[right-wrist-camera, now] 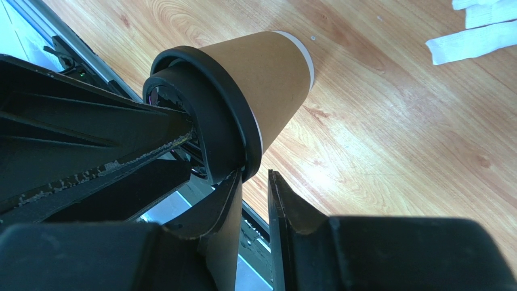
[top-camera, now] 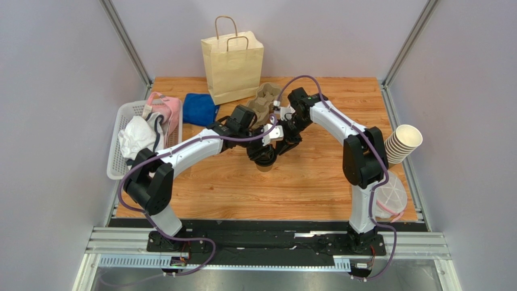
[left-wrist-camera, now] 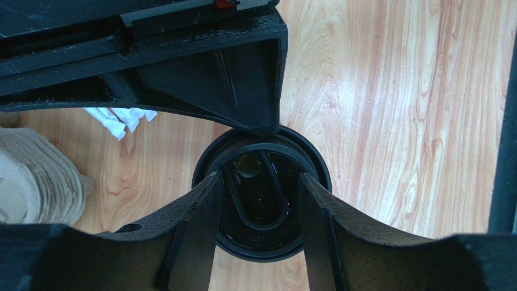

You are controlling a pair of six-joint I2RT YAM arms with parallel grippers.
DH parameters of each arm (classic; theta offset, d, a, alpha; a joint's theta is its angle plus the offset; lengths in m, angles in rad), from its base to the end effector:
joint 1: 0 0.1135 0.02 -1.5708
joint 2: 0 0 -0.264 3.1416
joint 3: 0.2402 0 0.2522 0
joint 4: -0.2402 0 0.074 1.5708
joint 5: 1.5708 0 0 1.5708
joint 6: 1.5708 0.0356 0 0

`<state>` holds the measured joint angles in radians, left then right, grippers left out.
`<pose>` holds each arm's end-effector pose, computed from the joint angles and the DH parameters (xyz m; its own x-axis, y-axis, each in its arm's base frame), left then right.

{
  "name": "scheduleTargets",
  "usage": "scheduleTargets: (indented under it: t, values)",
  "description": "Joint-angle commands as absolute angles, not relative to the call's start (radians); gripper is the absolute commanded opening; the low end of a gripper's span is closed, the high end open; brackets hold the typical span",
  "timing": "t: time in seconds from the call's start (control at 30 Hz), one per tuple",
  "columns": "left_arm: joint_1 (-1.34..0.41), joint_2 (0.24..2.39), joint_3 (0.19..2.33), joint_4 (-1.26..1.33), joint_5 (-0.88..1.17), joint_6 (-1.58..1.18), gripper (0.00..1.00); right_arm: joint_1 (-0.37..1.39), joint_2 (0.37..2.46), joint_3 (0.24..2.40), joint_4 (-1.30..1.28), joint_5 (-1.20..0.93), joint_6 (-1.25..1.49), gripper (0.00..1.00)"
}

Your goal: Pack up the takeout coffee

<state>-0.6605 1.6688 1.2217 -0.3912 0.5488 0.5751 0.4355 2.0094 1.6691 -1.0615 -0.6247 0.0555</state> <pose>0.2748 -0.2370 0.2468 -0.0581 0.6328 -0.7721 0.9897 0.1376 0.0383 0.3542 0.1878 0.2259 -0.9163 -0.3767 -0.1360 -0.3811 0.7159 0.5850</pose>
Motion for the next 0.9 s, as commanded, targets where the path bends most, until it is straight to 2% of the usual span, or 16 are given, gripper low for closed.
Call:
scheduleTargets:
  t: [0.0,0.47,0.87]
  values:
    - [-0.666,1.686,1.184,-0.377,0.525,0.630,0.55,0.445,2.029,1.684,-1.058,-0.555,0.044,0.24]
    - [-0.664,1.707,1.170,-0.420,0.532,0.669,0.45,0.463,2.075,1.651,-1.020,-0.506,0.052,0.12]
    - [-0.663,1.718,1.203,-0.552,0.519,0.716,0.40,0.492,2.106,1.644,-1.016,-0.472,0.046,0.09]
